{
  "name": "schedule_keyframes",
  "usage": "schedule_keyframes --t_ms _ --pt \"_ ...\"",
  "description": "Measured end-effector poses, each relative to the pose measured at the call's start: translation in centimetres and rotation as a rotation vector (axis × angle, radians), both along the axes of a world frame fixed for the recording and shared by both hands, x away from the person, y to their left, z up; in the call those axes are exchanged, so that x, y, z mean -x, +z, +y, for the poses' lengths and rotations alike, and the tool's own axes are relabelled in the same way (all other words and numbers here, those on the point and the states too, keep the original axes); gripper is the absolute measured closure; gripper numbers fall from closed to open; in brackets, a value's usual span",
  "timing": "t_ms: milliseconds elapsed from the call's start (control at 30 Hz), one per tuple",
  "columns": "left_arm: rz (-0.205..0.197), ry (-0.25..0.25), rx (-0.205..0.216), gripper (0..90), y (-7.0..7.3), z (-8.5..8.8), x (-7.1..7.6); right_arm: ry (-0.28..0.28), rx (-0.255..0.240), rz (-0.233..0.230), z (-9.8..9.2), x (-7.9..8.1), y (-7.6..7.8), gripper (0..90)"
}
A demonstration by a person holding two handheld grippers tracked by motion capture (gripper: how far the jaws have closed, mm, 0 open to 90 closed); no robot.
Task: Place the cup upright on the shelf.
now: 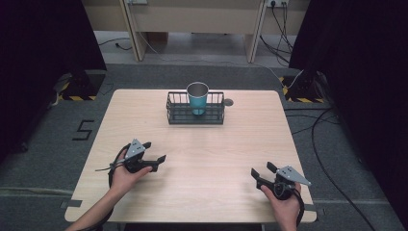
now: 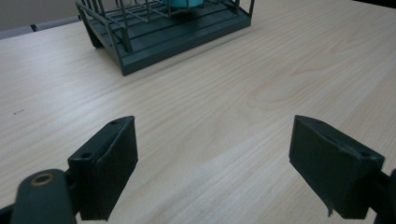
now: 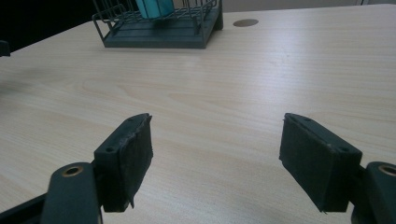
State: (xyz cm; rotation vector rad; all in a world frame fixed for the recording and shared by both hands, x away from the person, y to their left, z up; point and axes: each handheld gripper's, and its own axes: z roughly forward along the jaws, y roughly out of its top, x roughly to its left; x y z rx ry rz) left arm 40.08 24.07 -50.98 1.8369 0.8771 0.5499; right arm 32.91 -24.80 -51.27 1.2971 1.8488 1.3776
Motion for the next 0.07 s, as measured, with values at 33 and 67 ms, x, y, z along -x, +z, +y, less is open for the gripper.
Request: schedule_keyframes --t_ms 33,67 --pt "-0.003 -0.004 0.001 14.9 0.04 -0.06 0.01 0.000 0.001 0.000 0.01 0.00 0.00 26.3" --pt "-0.003 -0.006 0.001 14.8 0.04 -0.07 0.01 0.000 0.002 0.000 0.01 0.00 0.00 26.3"
